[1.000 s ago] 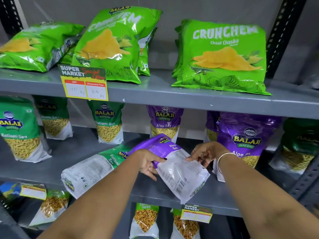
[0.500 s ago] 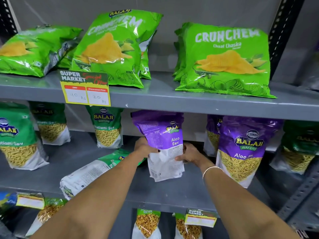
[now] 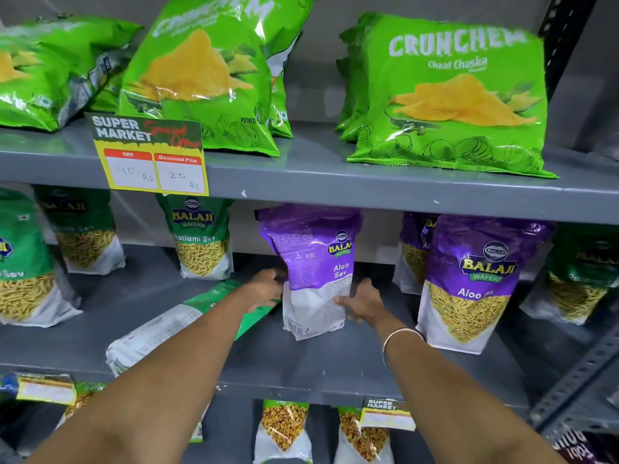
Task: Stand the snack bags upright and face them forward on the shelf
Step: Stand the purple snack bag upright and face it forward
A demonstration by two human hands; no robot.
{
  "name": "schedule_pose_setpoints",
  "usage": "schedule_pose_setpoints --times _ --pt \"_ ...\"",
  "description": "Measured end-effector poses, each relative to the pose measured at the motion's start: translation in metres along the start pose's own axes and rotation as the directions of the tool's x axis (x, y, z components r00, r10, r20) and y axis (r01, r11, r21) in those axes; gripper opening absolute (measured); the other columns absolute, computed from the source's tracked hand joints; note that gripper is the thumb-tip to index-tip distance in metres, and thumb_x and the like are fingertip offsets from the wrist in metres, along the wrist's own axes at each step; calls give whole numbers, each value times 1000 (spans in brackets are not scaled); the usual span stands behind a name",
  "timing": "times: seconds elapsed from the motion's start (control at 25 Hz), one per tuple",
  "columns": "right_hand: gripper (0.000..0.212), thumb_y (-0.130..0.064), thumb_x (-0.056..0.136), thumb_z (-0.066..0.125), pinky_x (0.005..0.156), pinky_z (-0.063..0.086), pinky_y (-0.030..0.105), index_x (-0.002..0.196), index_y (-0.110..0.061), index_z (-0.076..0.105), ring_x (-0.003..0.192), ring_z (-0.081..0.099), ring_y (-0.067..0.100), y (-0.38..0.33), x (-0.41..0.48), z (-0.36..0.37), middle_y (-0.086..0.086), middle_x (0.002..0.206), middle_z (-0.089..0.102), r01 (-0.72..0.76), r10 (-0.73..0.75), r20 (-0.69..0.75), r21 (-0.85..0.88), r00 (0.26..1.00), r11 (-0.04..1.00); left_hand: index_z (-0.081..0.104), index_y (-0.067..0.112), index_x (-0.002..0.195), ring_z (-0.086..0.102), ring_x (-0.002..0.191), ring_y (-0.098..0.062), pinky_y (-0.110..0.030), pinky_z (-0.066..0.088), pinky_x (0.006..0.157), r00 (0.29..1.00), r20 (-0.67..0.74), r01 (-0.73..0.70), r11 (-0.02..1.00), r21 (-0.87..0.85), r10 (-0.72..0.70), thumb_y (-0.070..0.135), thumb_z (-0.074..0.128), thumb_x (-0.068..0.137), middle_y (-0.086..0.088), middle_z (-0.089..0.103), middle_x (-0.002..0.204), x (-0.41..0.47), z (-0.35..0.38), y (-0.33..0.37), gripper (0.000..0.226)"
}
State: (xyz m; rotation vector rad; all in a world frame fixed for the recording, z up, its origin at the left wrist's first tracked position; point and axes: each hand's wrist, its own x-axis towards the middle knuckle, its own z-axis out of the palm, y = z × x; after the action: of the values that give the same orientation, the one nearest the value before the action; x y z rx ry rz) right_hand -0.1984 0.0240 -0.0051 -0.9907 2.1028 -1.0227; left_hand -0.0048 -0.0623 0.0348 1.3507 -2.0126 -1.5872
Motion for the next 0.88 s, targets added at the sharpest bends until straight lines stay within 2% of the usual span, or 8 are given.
schedule_pose_setpoints --times 0.12,0.24,0.36,0.48,0.56,0.72,0.8,0.88 --pt "36 -4 79 66 44 45 25 97 -9 34 46 55 17 -4 0 2 16 86 57 -59 58 8 132 998 990 40 22 121 67 56 -5 -24 46 70 997 77 12 998 -66 -7 2 48 92 -1 59 82 2 3 -4 35" --pt "35 6 78 59 62 44 25 103 -14 46 85 53 19 -8 -7 -7 9 104 53 -16 -6 193 111 981 994 45 16 111 58 83 -15 -24 43 70 1000 -8 -21 1000 11 21 4 66 82 -7 56 93 10 15 -8 38" --pt "75 -3 70 74 83 46 23 134 -16 37 119 43 11 -8 -16 -18 -5 127 48 59 -56 454 7 889 998 37 14 107 51 101 -19 -24 42 68 996 -87 -36 998 -42 32 8 76 73 -8 55 112 14 25 -6 52" --pt "67 -10 67 79 108 40 34 126 -22 49 122 51 14 -14 -19 -12 -4 126 59 132 -146 556 65 819 989 31 19 117 51 111 -20 -36 47 86 1000 14 -5 993 -115 6 -1 73 73 -1 53 117 12 26 2 64" --pt "59 -7 68 78 109 40 36 122 -15 56 119 57 19 -15 -17 -6 4 127 62 173 -181 519 65 835 983 31 24 118 51 110 -19 -38 45 94 992 128 12 997 -80 -1 -8 66 76 1 53 115 10 22 8 64" --pt "104 -7 50 80 100 47 35 142 -14 31 123 51 23 -8 -2 -13 7 141 46 145 -141 438 25 888 989 46 20 92 52 84 -15 -30 38 86 995 90 51 995 -87 -43 -17 50 78 -2 55 88 23 8 5 40" --pt "90 2 55 75 95 50 34 137 -7 39 118 55 27 -1 6 -20 11 132 54 135 -137 453 36 881 990 43 21 86 52 84 -14 -33 34 88 996 74 46 997 -66 -41 -16 55 78 0 55 83 24 3 4 39" --pt "68 15 64 65 85 50 29 128 2 48 108 57 25 -1 5 -29 12 119 60 114 -138 446 81 884 990 37 22 102 53 96 -15 -36 35 92 996 80 33 998 -52 -28 -11 61 79 2 55 88 24 2 0 46"
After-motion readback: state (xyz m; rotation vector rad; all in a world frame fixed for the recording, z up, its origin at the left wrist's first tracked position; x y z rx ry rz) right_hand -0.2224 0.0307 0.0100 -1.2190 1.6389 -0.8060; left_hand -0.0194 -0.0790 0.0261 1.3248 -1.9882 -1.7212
